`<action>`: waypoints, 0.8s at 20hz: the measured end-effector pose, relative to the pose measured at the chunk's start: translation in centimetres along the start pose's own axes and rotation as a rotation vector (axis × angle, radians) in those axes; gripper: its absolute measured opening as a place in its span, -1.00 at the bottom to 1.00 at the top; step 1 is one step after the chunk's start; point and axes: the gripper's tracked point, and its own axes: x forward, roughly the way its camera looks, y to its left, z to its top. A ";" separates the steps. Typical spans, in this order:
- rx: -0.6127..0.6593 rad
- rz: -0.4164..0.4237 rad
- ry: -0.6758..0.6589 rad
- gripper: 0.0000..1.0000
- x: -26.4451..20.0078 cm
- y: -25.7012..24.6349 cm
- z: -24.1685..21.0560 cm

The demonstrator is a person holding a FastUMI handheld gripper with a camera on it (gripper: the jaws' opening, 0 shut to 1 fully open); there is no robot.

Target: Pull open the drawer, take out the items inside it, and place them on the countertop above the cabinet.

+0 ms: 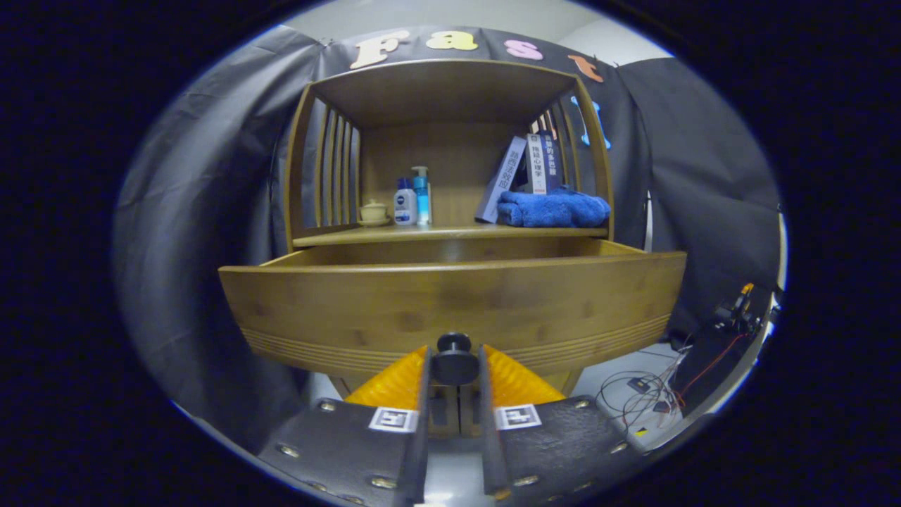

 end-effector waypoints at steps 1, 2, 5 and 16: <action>-0.030 -0.029 -0.044 -0.74 0.4 -0.4 1.4; -0.059 -0.065 -0.062 -0.93 -0.6 -1.5 2.7; -0.043 -0.036 -0.071 -0.88 -1.2 -0.4 7.0; 0.105 -0.048 0.290 0.95 7.5 -2.0 12.2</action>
